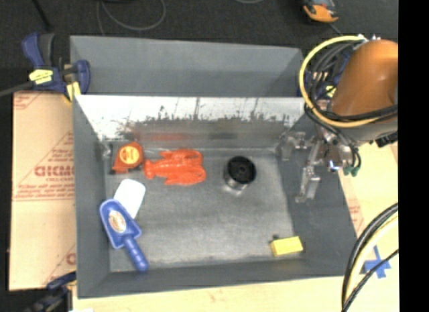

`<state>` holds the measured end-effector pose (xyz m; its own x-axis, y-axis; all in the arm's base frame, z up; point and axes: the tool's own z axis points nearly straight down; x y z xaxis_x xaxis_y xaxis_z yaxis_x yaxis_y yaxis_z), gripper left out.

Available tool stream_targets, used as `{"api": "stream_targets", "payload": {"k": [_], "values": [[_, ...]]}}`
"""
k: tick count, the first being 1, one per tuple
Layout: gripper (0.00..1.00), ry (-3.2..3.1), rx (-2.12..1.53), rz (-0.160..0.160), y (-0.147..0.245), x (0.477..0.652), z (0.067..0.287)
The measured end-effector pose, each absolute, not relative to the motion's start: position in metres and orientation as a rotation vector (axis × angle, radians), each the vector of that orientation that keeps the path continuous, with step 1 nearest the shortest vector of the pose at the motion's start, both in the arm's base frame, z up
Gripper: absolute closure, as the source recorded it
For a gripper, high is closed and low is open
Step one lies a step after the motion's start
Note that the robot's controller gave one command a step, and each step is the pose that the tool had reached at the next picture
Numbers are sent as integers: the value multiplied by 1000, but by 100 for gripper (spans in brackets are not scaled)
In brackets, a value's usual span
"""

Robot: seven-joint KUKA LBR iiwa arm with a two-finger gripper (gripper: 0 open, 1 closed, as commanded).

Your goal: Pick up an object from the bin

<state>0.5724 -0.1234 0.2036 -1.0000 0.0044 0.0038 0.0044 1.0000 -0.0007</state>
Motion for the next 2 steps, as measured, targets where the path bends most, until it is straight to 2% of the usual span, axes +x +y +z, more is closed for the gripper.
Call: {"api": "stream_targets", "payload": {"k": [1,2], "values": [[0,-3145,-3,3,-123,574,208],[0,-3158,-69,7,-86,615,173]]}}
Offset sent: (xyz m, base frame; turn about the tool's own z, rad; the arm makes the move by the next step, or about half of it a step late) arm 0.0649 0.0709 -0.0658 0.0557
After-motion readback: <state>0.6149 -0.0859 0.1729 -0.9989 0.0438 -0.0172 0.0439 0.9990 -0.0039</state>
